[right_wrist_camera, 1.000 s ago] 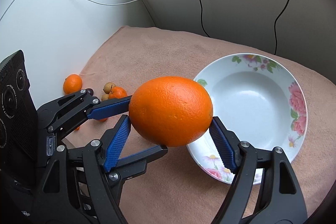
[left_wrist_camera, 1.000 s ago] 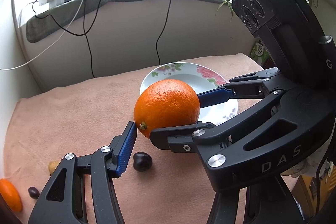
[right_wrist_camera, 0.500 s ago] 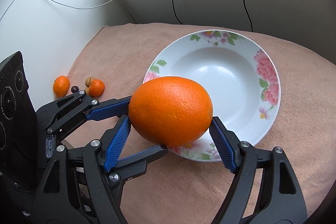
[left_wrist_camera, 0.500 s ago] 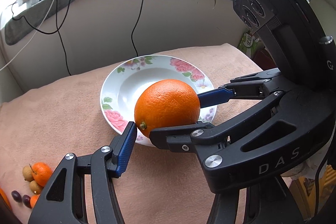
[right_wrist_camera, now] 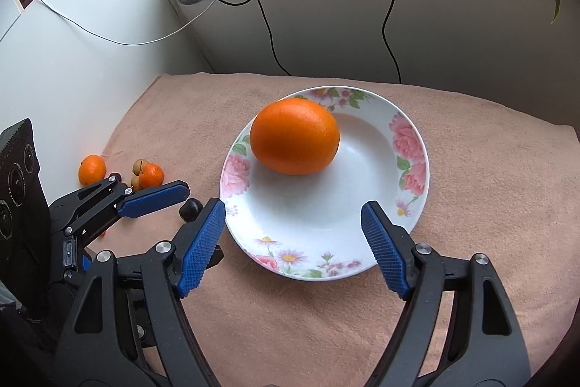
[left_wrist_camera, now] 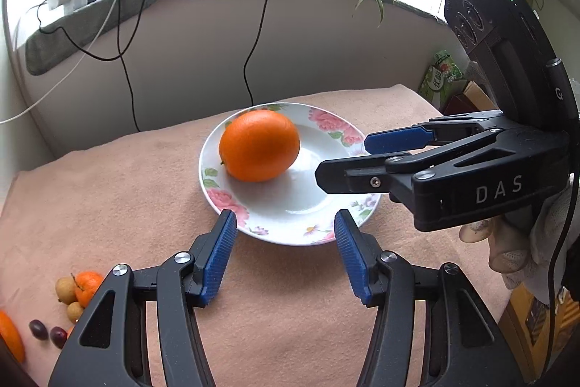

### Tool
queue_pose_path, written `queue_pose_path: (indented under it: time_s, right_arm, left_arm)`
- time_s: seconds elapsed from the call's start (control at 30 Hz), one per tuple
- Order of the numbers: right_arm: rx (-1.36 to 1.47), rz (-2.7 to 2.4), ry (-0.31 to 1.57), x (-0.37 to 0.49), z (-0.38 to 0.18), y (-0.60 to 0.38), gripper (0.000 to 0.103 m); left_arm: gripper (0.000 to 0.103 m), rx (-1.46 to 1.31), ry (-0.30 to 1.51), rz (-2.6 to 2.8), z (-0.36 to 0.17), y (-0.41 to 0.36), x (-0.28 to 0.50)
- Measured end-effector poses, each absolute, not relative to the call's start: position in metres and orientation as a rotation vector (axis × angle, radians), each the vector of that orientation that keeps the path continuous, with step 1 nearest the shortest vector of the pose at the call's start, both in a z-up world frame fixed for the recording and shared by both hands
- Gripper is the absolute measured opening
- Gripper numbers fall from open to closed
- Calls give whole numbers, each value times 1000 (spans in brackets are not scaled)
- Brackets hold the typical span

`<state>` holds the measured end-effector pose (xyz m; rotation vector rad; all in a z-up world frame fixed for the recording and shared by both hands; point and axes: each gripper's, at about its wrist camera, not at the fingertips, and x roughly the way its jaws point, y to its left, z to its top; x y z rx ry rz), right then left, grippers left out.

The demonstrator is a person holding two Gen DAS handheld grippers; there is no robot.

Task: Organize fruits
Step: 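Lower the orange onto the plate and open the right tool, then move the right tool to the second large orange by the wall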

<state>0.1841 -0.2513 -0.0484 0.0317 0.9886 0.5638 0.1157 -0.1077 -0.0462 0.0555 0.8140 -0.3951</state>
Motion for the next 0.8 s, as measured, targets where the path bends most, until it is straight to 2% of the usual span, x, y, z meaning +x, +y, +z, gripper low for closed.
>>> queue_pose_path:
  time_s: [0.17,0.23,0.27,0.4,0.8]
  right_arm:
    - [21,555,963,176,-45,-249,84]
    - [18,549,953,173,-43,-247,85]
    - [17,547,948,171,-43,-248,85]
    - [25,540,936,167,-41,-249,87]
    - [17,550,915,156,-31,-233,87]
  left_arm:
    - [57,52,813,-385,-46,-106,109]
    - [64,51,808,-380,-45,-105,105]
    - [71,49,804,-374,-44,-104,104]
    - [80,32,793,-351,-40,-96,99]
    - [80,0,749,-254,-30,-63,72]
